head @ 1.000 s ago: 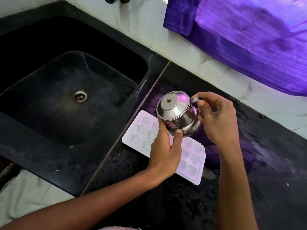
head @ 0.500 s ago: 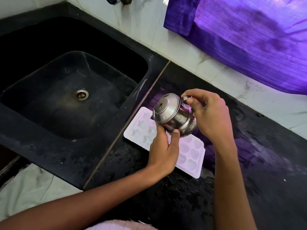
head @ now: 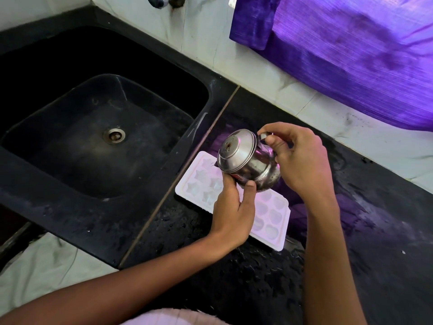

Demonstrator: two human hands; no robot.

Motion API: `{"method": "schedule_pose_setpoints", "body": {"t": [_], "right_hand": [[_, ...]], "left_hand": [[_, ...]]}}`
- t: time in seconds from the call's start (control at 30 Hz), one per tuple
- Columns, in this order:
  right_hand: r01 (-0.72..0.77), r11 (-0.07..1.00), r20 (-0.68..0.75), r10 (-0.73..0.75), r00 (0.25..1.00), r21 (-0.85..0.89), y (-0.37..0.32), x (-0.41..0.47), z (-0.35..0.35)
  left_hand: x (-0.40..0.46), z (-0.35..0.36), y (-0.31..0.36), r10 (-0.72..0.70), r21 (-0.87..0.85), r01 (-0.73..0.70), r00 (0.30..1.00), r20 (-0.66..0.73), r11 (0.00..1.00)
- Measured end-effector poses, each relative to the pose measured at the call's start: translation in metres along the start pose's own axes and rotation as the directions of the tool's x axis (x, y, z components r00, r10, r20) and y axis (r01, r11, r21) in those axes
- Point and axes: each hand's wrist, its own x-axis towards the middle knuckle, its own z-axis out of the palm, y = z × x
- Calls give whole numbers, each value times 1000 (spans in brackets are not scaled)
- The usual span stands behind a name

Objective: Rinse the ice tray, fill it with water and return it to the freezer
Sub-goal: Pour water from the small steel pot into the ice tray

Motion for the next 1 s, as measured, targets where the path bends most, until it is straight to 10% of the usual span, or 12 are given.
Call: {"method": "schedule_pose_setpoints", "body": {"t": [1.0], "right_hand": [[73,997,72,-74,995,9,-8,-15,14]], "left_hand": [[-24,3,-3,-6,-65,-5,987,-160,998]]}}
